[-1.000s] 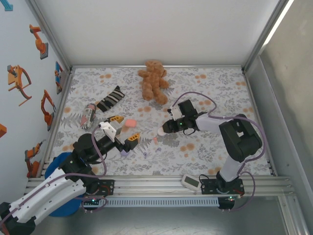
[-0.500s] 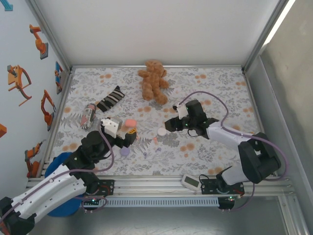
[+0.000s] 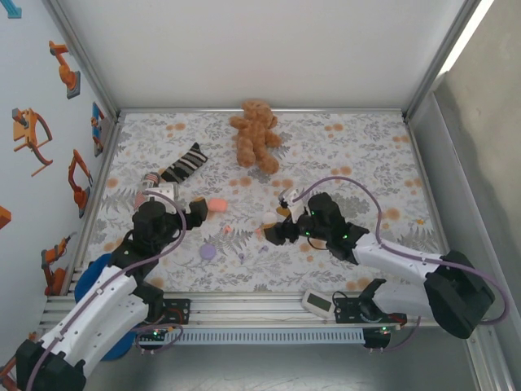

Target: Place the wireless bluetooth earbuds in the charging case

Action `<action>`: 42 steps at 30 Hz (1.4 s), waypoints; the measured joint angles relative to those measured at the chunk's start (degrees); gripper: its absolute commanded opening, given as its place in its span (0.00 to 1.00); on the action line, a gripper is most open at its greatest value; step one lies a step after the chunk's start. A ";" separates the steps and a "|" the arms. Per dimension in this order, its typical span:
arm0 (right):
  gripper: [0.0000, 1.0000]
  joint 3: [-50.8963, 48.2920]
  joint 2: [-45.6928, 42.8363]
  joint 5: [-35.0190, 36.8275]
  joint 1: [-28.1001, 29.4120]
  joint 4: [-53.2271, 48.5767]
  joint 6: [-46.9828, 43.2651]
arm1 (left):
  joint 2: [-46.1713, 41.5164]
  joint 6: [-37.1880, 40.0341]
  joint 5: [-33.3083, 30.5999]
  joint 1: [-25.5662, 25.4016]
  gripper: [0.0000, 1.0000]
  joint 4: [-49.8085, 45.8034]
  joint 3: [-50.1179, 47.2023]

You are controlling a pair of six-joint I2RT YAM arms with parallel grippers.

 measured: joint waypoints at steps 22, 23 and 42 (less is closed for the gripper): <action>0.93 20.59 29.22 19.56 24.44 -5.35 -14.97 | 0.50 -8.90 21.94 22.47 0.96 1.79 -3.37; 0.92 21.42 30.60 19.71 24.72 -5.49 -15.72 | 0.61 -8.98 22.12 22.51 0.96 1.84 -3.37; 0.91 33.73 45.48 17.97 25.75 -6.80 -17.20 | -0.63 -9.29 23.45 22.80 0.96 2.05 -3.78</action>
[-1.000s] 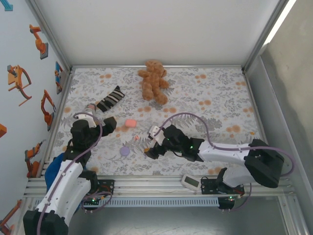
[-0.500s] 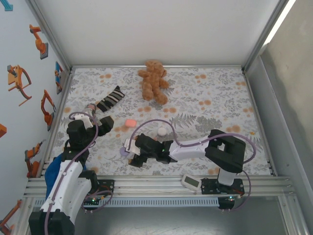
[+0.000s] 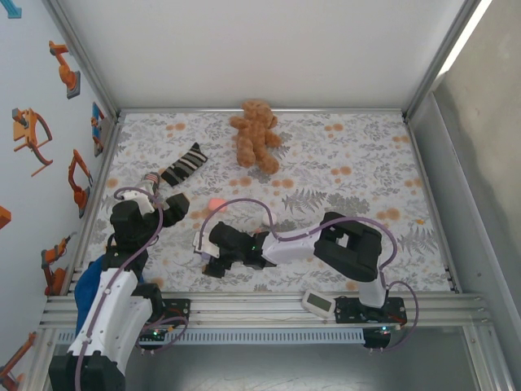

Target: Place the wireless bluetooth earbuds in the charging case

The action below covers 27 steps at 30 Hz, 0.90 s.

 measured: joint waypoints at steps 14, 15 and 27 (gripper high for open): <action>0.83 1.70 1.99 -0.70 -1.29 -2.69 4.44 | -0.42 -0.04 0.22 0.00 0.96 0.02 -0.26; 0.82 1.73 2.05 -1.07 -1.38 -2.69 4.61 | -0.42 -0.04 0.22 0.00 0.96 0.04 -0.26; 0.71 4.11 4.17 -3.69 -1.81 -2.82 5.97 | -0.42 -0.02 0.20 0.00 0.96 0.02 -0.26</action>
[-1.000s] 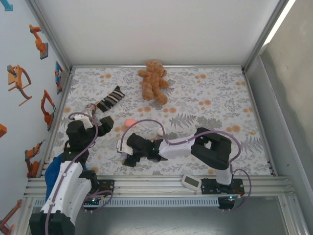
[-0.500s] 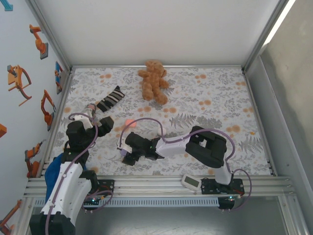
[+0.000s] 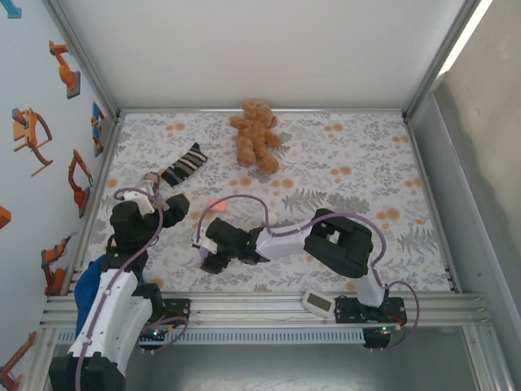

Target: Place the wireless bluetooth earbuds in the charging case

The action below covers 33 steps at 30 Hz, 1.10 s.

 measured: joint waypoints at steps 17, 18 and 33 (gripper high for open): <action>0.49 -1.07 -0.48 -0.44 -0.74 1.46 0.17 | 0.00 -0.07 0.09 0.02 0.96 -0.02 0.00; 0.49 -1.44 -0.81 -0.42 -0.81 1.49 0.02 | 0.00 -0.17 0.26 0.02 0.96 -0.04 0.00; 0.49 -10.36 -19.47 6.56 -1.90 1.88 -10.16 | -3.56 -1.62 7.41 0.02 0.96 -6.58 6.71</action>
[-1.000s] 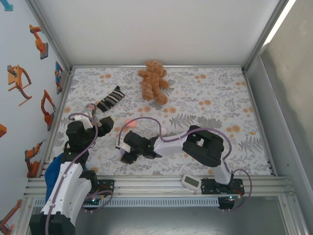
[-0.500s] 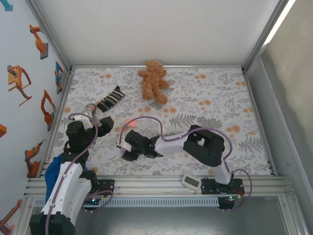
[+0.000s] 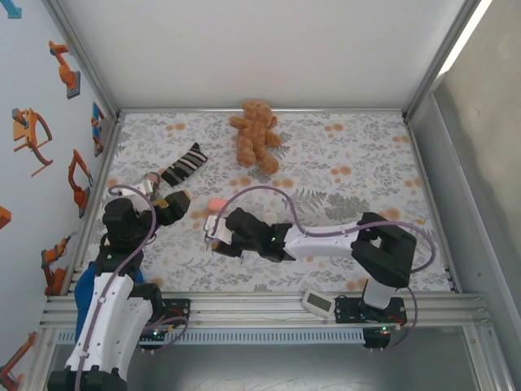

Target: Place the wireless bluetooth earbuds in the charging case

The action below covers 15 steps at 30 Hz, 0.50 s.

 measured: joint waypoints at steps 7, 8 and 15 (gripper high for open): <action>0.49 -3.72 -11.61 2.10 -2.34 0.04 -8.28 | -0.02 -1.27 10.62 -0.24 0.99 -0.37 7.82; 0.49 -4.33 -13.18 2.08 -2.73 0.00 -9.42 | 0.37 -1.29 12.13 -0.48 1.00 -0.37 8.92; 0.49 -5.81 -24.06 2.12 -5.33 -3.04 -17.70 | 4.83 -0.04 22.58 -6.47 0.98 -1.25 15.74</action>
